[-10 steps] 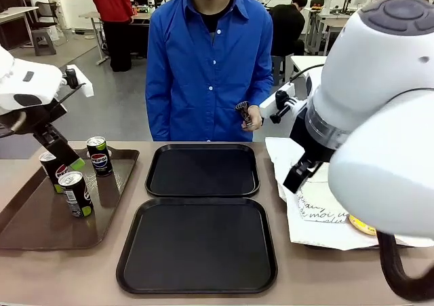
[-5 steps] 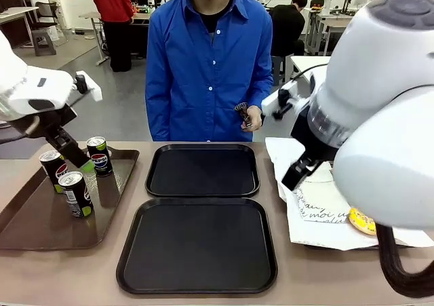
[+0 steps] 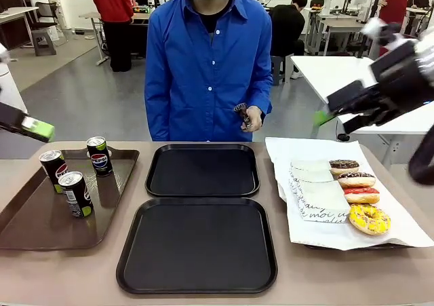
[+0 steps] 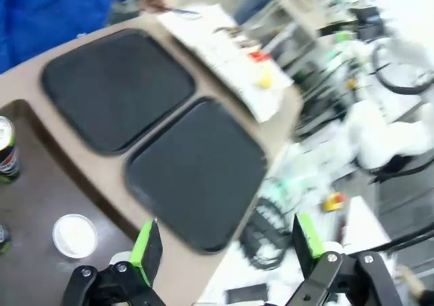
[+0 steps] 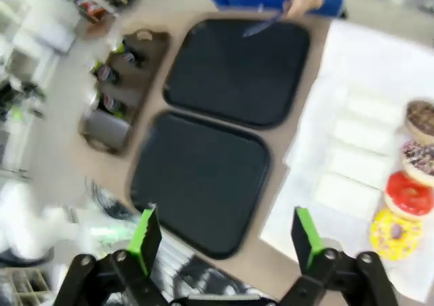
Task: Set up donuts and drinks on trays.
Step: Pick up one Pepsi coke and place it on the Flat Tray.
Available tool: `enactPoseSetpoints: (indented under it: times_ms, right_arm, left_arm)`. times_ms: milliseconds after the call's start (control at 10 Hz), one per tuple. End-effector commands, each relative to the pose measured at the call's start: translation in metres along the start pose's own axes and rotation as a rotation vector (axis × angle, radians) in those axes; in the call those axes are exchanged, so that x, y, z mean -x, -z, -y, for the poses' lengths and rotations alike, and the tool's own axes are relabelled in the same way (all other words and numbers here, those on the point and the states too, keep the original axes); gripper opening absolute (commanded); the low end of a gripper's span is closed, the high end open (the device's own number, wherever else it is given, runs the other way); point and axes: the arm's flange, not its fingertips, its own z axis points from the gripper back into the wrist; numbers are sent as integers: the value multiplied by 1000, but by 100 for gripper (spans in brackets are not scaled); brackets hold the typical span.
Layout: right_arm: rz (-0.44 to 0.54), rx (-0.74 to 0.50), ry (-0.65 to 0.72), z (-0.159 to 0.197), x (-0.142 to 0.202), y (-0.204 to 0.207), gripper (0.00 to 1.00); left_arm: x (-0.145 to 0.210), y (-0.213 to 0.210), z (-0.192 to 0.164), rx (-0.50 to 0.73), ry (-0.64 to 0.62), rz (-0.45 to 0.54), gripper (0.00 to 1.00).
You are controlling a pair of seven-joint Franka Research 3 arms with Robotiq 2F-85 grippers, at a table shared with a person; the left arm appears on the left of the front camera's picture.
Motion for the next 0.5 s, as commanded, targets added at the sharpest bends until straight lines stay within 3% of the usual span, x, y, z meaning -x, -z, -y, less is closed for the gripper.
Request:
enactPoseSetpoints:
  times_ms: [0,200,400]
  right_arm:
    - [81,-228,266,89,114,23,100]
    - [109,-391,356,140,135,10,100]
    - [146,-432,386,167,155,-2,100]
  left_arm:
    - [0,-22,-36,276,-315,137,100]
    - [8,-44,-63,217,-417,191,100]
    - [14,-64,-86,126,-513,189,100]
